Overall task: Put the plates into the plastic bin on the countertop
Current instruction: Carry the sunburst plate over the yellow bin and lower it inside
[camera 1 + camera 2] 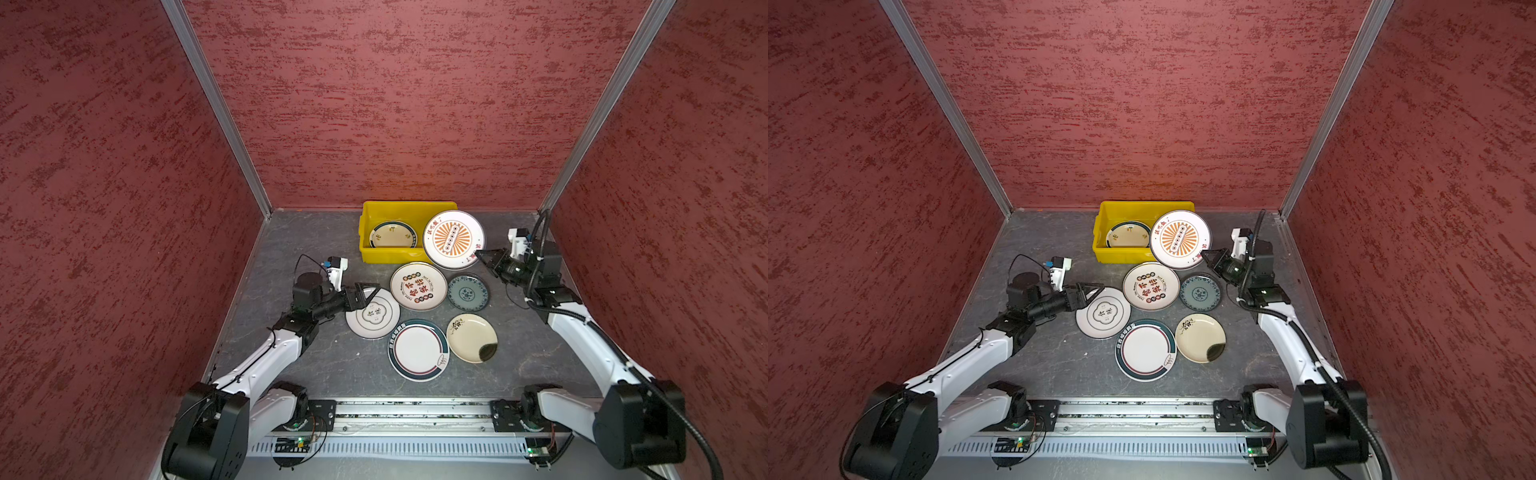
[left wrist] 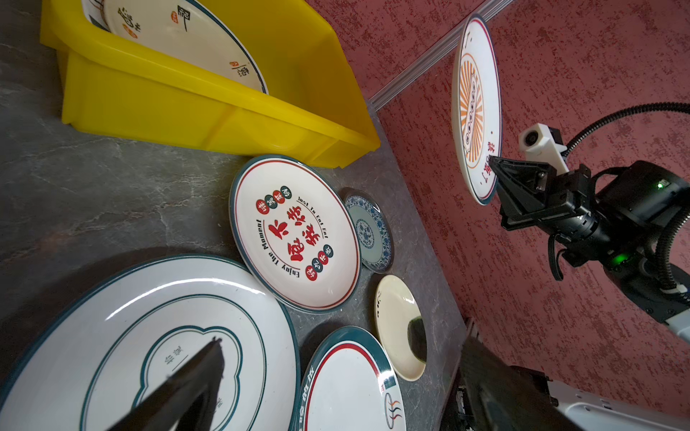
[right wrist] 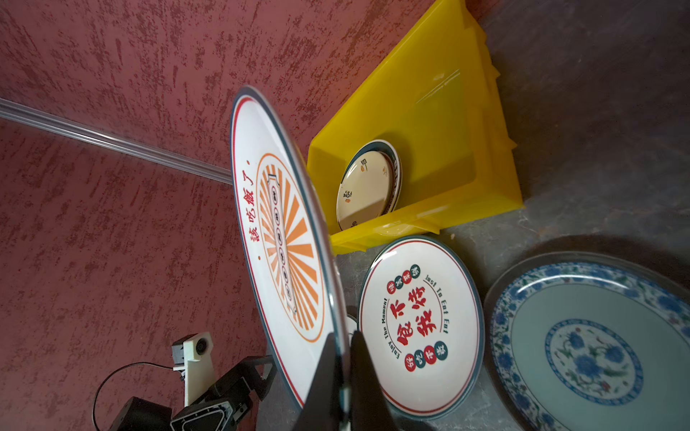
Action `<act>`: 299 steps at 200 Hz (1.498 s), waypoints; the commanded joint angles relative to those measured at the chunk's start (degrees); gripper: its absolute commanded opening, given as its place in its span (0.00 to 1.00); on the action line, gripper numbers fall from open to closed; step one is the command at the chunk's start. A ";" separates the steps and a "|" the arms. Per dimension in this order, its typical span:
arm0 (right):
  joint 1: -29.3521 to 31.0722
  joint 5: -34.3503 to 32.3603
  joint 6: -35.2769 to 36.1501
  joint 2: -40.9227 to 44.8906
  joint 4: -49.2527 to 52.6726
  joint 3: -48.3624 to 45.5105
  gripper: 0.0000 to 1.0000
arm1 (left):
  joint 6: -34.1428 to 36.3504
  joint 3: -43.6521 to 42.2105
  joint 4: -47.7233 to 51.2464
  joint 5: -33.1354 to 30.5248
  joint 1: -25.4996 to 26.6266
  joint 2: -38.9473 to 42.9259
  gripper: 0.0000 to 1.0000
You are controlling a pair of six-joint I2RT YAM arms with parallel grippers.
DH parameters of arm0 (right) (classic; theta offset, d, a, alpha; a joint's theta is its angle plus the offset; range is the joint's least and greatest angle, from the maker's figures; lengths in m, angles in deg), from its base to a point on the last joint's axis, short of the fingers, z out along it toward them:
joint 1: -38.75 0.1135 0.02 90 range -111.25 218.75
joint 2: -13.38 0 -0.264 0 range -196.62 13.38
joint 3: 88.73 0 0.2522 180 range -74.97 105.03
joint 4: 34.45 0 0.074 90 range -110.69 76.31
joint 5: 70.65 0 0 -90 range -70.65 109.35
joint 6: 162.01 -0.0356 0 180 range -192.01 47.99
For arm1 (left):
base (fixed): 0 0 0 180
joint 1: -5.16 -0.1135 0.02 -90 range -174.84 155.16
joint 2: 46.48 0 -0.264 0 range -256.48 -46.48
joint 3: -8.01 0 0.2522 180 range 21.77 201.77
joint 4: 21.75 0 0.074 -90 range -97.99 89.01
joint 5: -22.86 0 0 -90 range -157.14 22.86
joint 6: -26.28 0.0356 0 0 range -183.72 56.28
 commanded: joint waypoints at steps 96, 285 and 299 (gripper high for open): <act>8.04 -4.11 4.90 -30.40 1.57 26.11 0.00 | 4.59 1.44 2.77 -3.99 0.54 3.22 0.99; 14.51 -7.36 2.94 -56.75 6.45 50.80 0.00 | 5.51 1.95 5.25 -5.24 0.86 5.03 0.99; 14.69 -7.54 2.94 -57.94 6.83 52.04 0.00 | 5.60 1.97 5.31 -5.29 0.94 5.10 0.99</act>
